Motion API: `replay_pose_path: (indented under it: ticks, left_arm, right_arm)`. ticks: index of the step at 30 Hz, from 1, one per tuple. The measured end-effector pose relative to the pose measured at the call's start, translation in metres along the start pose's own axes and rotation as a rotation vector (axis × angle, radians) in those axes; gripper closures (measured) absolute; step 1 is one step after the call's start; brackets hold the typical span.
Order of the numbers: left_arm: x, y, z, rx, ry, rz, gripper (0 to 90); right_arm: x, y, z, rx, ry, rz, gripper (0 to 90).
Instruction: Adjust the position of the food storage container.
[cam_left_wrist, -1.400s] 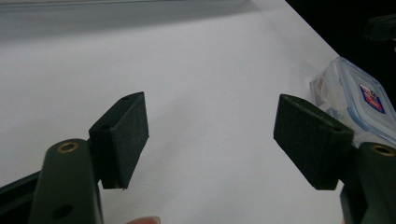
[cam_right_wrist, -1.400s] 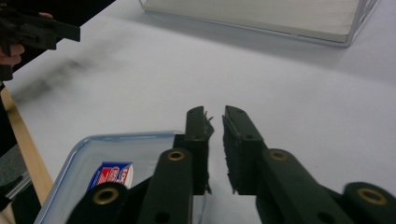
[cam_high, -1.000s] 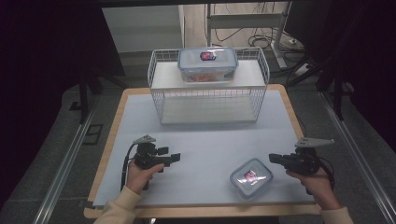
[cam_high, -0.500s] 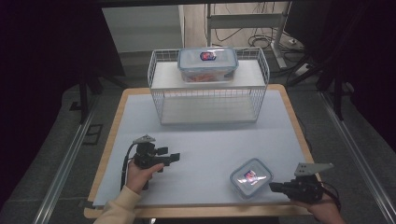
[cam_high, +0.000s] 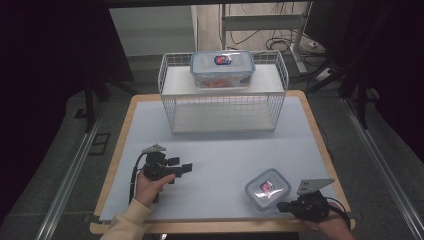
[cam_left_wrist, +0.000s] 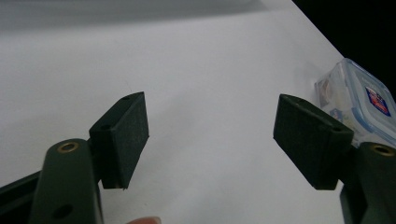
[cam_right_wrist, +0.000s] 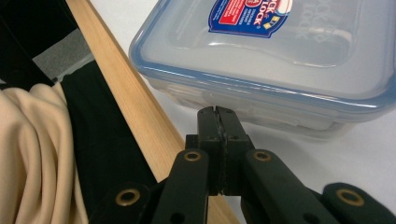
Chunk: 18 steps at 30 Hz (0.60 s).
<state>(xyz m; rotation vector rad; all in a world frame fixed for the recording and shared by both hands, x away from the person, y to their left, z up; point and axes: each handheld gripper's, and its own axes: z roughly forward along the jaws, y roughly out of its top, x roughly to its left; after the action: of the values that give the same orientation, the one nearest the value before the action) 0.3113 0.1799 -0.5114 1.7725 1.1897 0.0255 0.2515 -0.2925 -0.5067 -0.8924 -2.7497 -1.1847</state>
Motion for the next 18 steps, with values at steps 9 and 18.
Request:
replay_pose_path:
  ticks: [9, 18]
  left_arm:
    - [0.001, 0.000, -0.001, 0.000, 0.002, -0.001, 26.2]
    - [0.000, 0.000, 0.000, 0.004, 0.007, -0.001, 26.4]
  right_arm:
    - [0.000, 0.009, 0.007, -0.024, -0.017, 0.005, 89.0]
    - [-0.003, 0.019, 0.020, -0.020, -0.034, 0.020, 89.0]
